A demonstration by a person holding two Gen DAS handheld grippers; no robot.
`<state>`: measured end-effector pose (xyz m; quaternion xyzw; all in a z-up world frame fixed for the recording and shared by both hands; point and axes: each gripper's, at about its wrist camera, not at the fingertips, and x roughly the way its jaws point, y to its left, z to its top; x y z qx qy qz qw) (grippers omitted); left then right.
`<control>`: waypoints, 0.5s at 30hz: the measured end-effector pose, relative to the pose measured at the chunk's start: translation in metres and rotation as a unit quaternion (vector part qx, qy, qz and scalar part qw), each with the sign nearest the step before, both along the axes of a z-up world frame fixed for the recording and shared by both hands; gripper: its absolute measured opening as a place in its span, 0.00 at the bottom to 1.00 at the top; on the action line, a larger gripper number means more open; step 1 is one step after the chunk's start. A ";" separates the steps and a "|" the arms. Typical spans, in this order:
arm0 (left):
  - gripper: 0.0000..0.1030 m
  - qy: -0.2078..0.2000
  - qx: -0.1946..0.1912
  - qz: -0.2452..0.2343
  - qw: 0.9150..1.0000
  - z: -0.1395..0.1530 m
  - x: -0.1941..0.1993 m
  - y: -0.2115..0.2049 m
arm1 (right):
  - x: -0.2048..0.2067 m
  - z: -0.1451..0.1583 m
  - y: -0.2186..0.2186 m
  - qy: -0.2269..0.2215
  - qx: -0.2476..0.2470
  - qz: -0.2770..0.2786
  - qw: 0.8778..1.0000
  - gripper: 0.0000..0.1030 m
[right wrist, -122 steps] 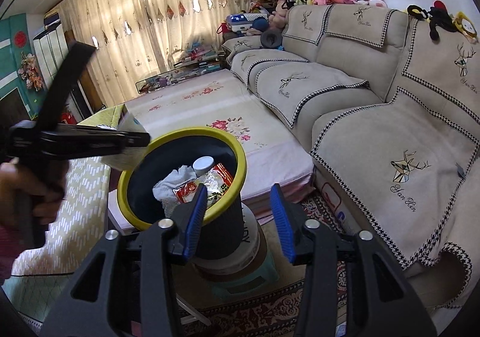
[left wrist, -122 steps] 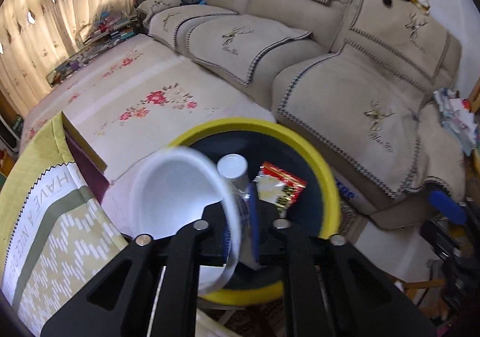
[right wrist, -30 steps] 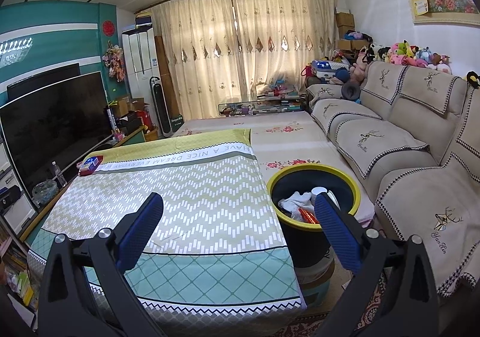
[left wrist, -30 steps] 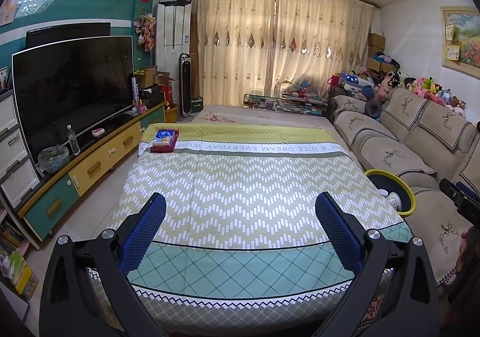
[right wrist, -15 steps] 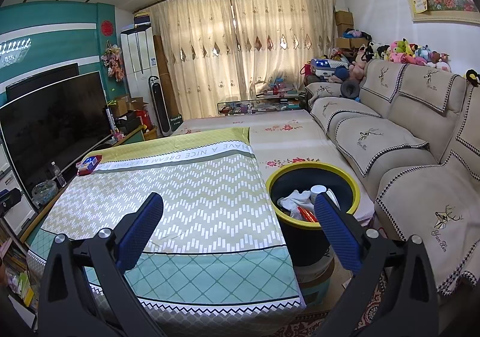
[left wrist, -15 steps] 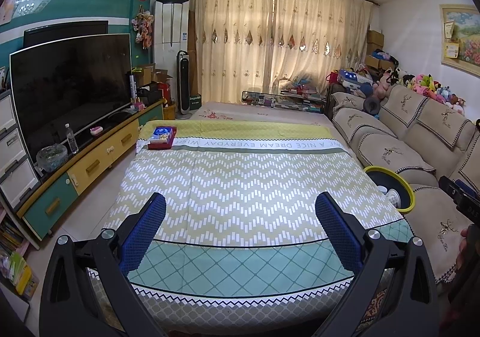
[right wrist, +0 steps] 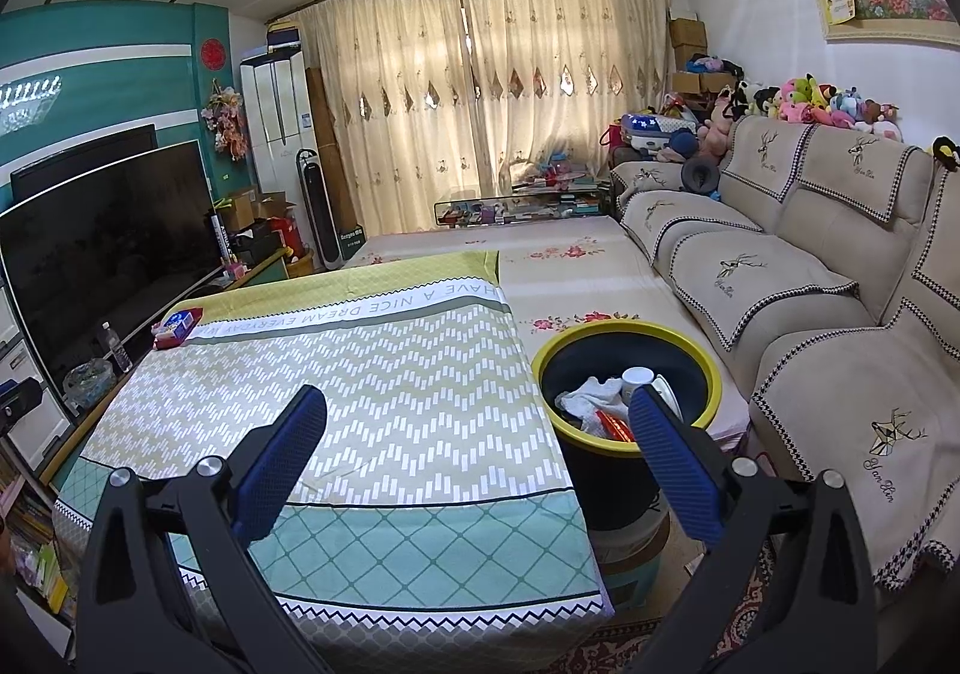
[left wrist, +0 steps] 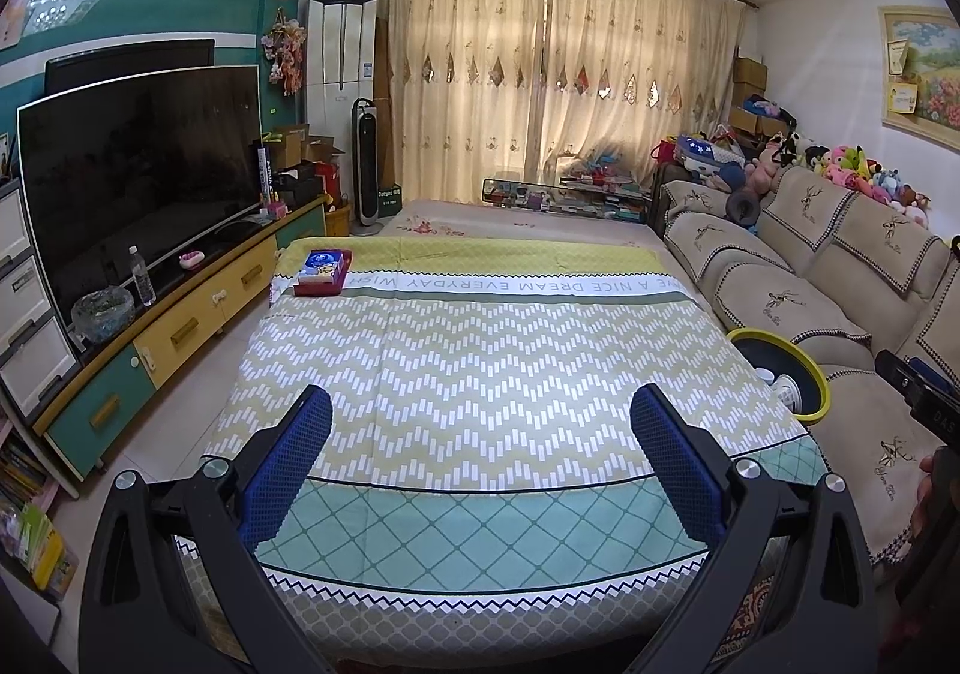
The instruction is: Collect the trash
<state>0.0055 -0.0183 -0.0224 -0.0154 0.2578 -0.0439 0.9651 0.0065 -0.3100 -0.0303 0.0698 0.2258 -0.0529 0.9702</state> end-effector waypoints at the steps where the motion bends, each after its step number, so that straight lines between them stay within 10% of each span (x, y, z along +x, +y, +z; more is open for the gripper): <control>1: 0.95 0.000 -0.001 0.000 1.000 0.000 0.000 0.000 | 0.000 0.000 0.000 0.000 0.000 0.000 1.000 0.93; 15: 0.95 0.003 -0.006 -0.003 1.000 -0.002 0.000 0.001 | 0.001 -0.001 0.001 0.001 0.000 0.000 1.000 0.93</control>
